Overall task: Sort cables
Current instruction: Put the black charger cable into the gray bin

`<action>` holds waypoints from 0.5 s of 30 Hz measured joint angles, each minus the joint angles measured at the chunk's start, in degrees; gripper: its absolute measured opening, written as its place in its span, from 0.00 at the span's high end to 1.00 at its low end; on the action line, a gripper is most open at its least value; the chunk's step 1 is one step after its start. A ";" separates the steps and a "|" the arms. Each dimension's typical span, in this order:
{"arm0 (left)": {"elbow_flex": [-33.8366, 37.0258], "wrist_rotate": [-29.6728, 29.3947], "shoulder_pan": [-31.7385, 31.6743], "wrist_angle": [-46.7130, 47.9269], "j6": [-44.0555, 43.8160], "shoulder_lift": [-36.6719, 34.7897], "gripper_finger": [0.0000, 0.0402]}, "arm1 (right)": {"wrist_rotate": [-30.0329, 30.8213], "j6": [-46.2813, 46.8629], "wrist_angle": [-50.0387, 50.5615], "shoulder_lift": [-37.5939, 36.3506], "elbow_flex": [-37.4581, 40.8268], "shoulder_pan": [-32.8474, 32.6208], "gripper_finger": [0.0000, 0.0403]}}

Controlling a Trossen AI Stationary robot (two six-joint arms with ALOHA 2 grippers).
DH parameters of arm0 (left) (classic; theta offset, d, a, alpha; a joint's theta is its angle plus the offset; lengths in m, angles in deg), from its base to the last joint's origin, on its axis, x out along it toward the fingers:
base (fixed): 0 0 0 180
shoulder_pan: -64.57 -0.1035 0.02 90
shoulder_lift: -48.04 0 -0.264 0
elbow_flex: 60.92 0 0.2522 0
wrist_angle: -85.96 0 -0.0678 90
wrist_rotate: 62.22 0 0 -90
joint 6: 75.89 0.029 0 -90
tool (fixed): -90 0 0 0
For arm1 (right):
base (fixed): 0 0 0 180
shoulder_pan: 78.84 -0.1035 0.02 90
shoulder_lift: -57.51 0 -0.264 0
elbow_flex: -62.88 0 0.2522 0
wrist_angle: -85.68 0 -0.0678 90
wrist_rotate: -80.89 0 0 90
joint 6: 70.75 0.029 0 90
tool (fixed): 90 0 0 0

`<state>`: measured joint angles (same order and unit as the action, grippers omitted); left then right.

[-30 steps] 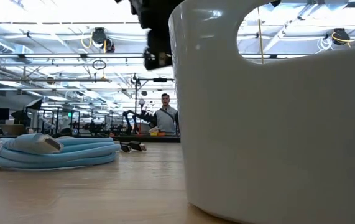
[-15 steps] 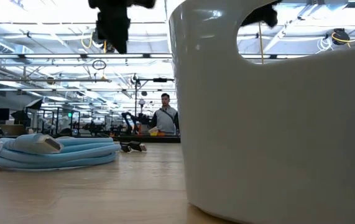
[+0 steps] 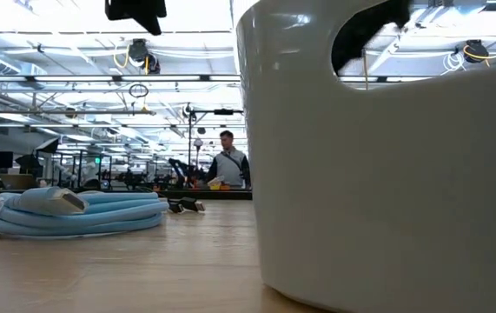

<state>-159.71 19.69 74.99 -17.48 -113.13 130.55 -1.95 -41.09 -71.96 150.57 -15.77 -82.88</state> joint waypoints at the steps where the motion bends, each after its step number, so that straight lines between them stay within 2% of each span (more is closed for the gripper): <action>1: 0.00 -0.40 0.21 -0.03 -0.48 -0.36 0.61 | -1.25 -0.73 -0.33 2.64 -2.70 0.35 0.67; 6: 0.00 -1.05 1.56 0.26 -1.48 -0.97 0.62 | -2.06 -5.65 4.51 13.14 -16.93 1.30 0.67; 10: 0.02 -2.93 3.74 2.51 -3.07 -2.44 0.62 | -0.02 -8.04 7.60 17.97 -23.89 2.96 0.67; 12: 0.01 -5.34 4.94 4.57 -4.18 -3.89 0.62 | 0.19 -8.32 8.40 19.69 -25.28 4.29 0.67; 15: 0.07 -12.75 7.13 6.24 -6.25 -7.90 0.62 | -1.49 -7.17 8.62 21.92 -25.75 6.48 0.67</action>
<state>-159.65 6.94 82.11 -11.24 -119.38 122.65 -3.44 -48.27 -63.33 172.49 -41.52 -76.40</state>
